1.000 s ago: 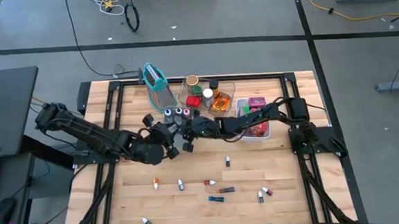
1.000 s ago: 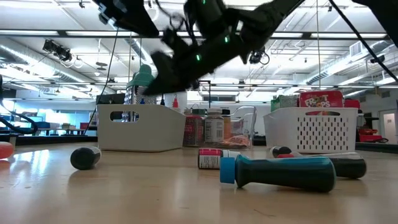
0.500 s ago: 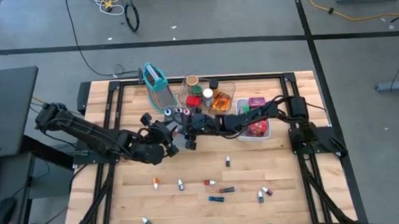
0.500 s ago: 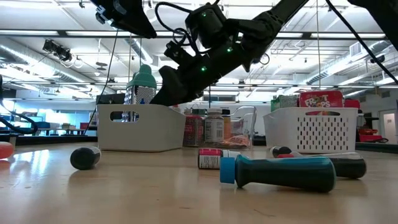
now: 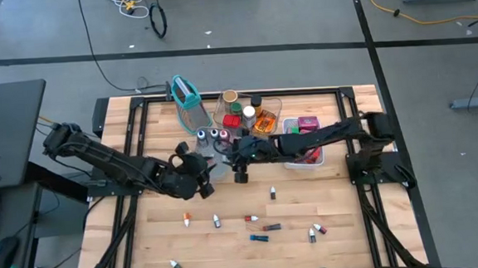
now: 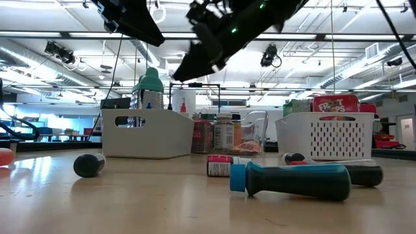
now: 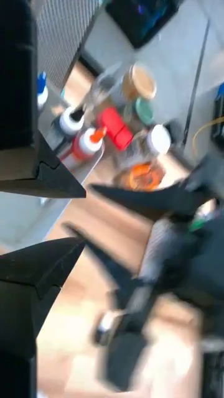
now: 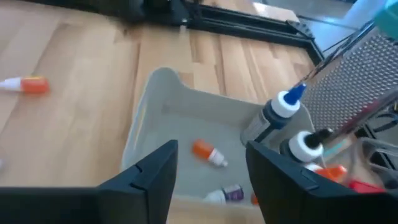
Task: Pick & Place Kitchen Items
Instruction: Put the small orange food coloring bottle into the gray bin
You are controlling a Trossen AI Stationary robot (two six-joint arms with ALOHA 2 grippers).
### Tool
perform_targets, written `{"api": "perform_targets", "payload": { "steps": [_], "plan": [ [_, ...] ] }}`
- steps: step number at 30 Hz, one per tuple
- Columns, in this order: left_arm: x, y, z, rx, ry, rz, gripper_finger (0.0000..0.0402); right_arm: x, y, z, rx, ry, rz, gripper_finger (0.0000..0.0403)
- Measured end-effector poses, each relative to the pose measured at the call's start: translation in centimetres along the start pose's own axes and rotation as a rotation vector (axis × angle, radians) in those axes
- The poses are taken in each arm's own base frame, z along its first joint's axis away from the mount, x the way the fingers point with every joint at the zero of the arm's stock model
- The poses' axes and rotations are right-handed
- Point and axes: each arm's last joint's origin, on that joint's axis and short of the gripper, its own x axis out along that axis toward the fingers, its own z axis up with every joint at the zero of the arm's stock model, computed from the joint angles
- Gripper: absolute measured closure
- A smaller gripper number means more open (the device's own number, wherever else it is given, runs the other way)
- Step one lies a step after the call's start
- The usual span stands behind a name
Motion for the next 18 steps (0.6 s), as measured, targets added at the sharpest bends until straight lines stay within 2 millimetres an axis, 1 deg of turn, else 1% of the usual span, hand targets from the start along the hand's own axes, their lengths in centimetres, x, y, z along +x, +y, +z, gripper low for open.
{"api": "perform_targets", "payload": {
  "steps": [2, 4, 6, 10, 13, 15, 18],
  "plan": [
    [-0.3, -0.5, -0.4, -0.001, 0.023, -0.043, 0.0287, -1.2, 0.2, 0.2, -0.001, 0.037, 0.004, 0.0209],
    [-0.5, -1.2, -0.6, -0.054, 0.034, -0.086, 0.0292, -2.2, 0.3, 0.4, 0.023, 0.062, 0.014, 0.0213],
    [-1.1, -2.0, -1.5, -0.062, 0.073, -0.128, 0.0298, -2.9, 0.4, 0.5, 0.041, 0.080, 0.021, 0.0217],
    [-2.3, -4.2, -2.9, -0.091, 0.111, -0.228, 0.0311, -4.2, 0.5, 0.6, 0.035, 0.112, 0.032, 0.0224],
    [-2.9, -5.6, -3.6, -0.139, 0.095, -0.252, 0.0322, -5.4, 0.5, 0.6, 0.040, 0.148, 0.040, 0.0225],
    [-3.5, -5.9, -4.0, -0.159, 0.089, -0.252, 0.0329, -6.7, 0.5, 0.8, 0.050, 0.173, 0.047, 0.0225],
    [-3.8, -6.4, -4.2, -0.207, 0.077, -0.256, 0.0343, -8.7, 1.1, 0.6, 0.067, 0.220, 0.067, 0.0225]
  ]
}}
